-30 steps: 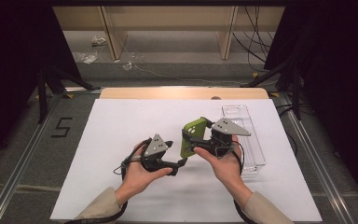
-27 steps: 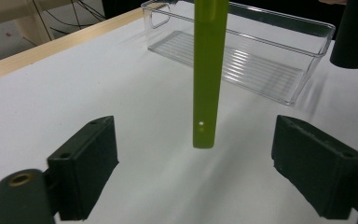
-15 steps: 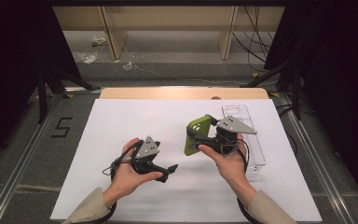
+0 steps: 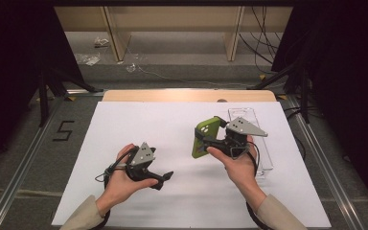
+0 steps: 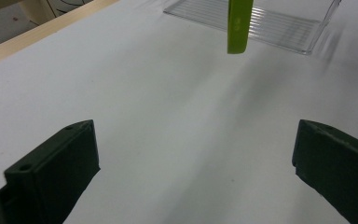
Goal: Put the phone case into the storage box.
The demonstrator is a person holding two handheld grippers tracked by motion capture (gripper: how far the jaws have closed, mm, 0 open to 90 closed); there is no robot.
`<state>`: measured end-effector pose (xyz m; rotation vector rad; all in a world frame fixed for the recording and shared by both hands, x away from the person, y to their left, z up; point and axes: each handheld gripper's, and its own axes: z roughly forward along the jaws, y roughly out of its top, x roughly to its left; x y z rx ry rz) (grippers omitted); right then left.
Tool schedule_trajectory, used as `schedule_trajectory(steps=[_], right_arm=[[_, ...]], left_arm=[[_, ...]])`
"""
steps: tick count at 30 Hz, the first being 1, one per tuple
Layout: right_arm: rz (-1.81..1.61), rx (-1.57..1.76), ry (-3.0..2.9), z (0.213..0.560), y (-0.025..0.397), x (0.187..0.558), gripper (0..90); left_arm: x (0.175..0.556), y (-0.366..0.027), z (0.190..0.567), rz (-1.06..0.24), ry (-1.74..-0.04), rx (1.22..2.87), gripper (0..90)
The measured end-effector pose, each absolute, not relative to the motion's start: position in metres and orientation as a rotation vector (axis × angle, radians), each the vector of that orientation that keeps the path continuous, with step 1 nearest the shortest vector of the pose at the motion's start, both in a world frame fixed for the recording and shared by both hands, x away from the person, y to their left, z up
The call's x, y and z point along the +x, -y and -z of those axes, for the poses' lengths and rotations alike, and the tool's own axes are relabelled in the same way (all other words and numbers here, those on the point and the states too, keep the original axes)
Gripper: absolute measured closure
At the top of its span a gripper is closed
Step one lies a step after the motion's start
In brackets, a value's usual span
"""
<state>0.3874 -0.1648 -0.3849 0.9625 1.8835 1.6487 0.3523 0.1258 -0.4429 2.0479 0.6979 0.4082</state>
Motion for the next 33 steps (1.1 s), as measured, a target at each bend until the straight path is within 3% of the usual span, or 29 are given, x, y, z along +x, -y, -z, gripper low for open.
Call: schedule_trajectory(steps=[33], right_arm=[[-1.645,0.986,-1.827,0.375,0.182,0.39,18.0]], left_arm=[[0.349,-0.152,0.45,-0.437,-0.745,2.05,0.4]])
